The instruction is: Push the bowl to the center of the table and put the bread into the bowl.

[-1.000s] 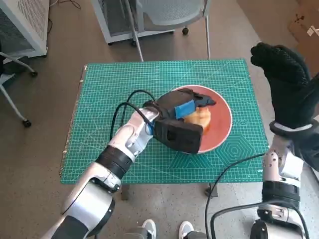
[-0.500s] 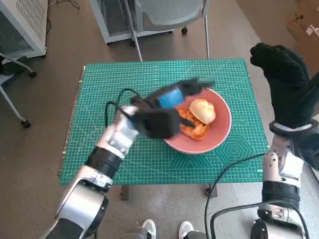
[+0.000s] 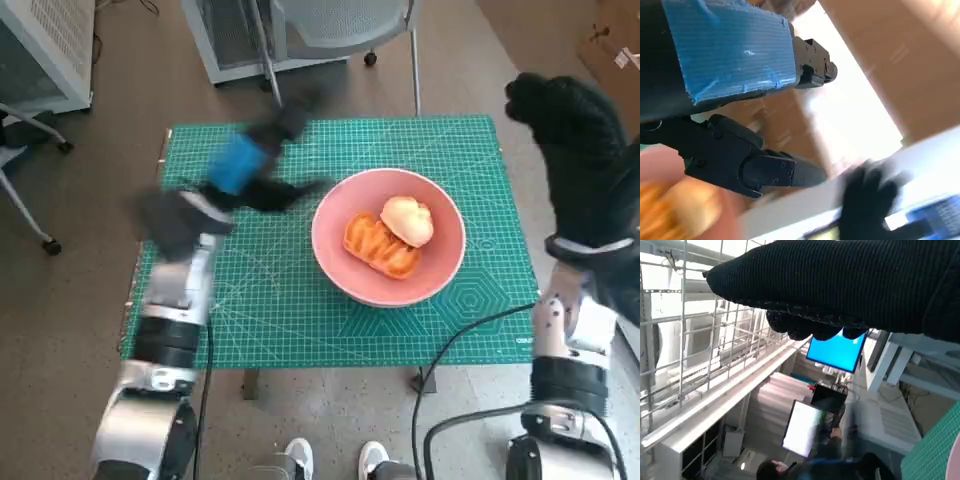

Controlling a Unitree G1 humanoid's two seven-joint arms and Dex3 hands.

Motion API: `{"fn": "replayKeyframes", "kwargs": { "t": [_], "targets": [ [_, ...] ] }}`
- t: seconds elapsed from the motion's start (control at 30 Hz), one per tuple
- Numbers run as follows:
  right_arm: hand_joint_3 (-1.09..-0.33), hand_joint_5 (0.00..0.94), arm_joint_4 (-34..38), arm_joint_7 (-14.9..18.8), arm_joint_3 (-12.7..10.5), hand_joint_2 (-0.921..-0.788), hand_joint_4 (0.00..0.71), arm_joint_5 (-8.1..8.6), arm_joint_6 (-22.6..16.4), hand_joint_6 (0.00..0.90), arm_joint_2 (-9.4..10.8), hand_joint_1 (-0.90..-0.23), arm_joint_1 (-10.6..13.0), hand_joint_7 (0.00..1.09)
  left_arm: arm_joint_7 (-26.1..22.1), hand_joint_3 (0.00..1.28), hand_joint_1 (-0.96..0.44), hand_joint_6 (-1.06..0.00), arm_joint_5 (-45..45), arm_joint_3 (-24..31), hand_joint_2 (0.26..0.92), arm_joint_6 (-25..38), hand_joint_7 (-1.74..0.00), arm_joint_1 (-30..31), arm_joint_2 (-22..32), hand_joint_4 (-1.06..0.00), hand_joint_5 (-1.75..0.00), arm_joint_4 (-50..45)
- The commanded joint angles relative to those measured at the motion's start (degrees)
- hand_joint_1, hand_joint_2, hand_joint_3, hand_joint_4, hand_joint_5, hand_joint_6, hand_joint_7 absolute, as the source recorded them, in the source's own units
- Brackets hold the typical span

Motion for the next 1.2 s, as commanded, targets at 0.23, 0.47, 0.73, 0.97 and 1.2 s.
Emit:
{"fn": "replayKeyframes", "kwargs": {
  "t": [0.23,0.47,0.73,0.97,1.2],
  "targets": [
    [-0.712,0.004,2.9,-0.7,0.4,-0.921,0.294,-1.27,1.3,0.413,-0.2,-0.700,-2.0,0.01,2.5,0.48,-0.78,-0.16,-1.3,2.3,0.921,5.0,0.00,5.6,2.3,0.00,0.00,-11.2],
    [-0.712,0.001,5.3,-0.5,0.7,-0.921,0.285,-2.52,0.9,0.405,-0.5,-0.705,-3.6,0.01,2.3,0.49,-0.77,-0.16,-2.7,3.8,0.921,6.3,0.00,8.4,3.5,0.00,0.00,-14.9],
    [-0.709,0.000,6.8,-0.4,0.6,-0.921,0.262,-3.41,0.7,0.398,-1.0,-0.702,-4.7,0.00,2.0,0.49,-0.75,-0.15,-3.1,5.3,0.921,4.9,0.00,9.1,4.2,0.00,0.00,-14.5],
    [-0.707,0.000,8.2,0.0,0.5,-0.921,0.257,-3.46,0.3,0.399,-0.9,-0.701,-5.3,0.00,1.8,0.49,-0.74,-0.15,-3.5,5.9,0.921,4.9,0.00,8.8,4.1,0.00,0.00,-13.2],
    [-0.706,0.000,9.1,0.0,0.6,-0.921,0.256,-3.40,0.2,0.399,-0.9,-0.697,-5.9,0.00,2.2,0.49,-0.73,-0.14,-3.2,5.4,0.921,5.4,0.00,8.8,3.6,0.00,0.00,-13.3]
  ]
}}
